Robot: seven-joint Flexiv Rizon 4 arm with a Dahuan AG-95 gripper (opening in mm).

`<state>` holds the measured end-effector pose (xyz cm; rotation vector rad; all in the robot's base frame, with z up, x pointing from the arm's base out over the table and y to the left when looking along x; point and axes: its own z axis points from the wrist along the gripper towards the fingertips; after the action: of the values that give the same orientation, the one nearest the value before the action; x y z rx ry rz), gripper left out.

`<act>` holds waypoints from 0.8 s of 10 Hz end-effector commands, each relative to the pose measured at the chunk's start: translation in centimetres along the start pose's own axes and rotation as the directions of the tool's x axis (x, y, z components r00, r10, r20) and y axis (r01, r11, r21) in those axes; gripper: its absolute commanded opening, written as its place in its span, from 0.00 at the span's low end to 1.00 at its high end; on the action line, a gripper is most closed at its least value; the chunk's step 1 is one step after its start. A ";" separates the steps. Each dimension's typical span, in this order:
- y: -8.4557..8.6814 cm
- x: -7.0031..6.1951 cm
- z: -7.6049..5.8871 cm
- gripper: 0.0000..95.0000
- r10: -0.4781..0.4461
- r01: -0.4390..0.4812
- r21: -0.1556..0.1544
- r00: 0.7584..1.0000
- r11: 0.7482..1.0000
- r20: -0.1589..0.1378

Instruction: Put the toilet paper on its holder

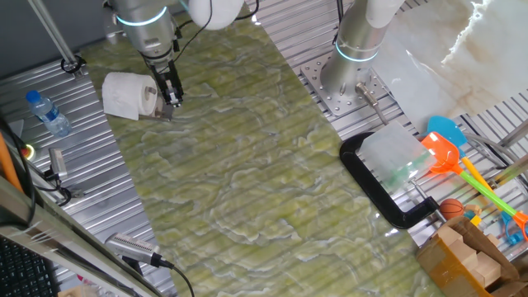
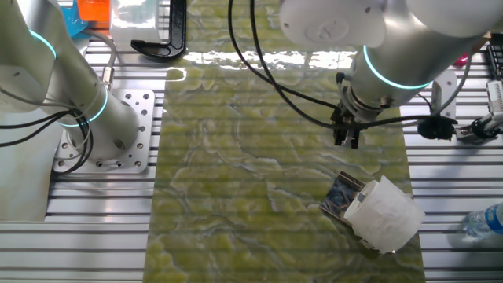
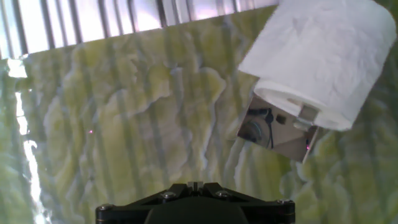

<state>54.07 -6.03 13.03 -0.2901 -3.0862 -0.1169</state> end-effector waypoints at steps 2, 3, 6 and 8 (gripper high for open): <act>-0.1 0.3 -0.1 0.00 -0.034 0.033 0.013 0.998 0.999 0.053; -0.1 0.3 -0.1 0.00 -0.045 0.044 0.021 0.997 0.999 0.069; -0.1 0.3 -0.1 0.00 -0.081 0.078 0.049 0.994 0.996 0.066; -0.1 0.3 -0.1 0.00 -0.088 0.085 0.050 0.994 0.995 0.065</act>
<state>53.66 -6.05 13.23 -0.1544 -3.1625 -0.0200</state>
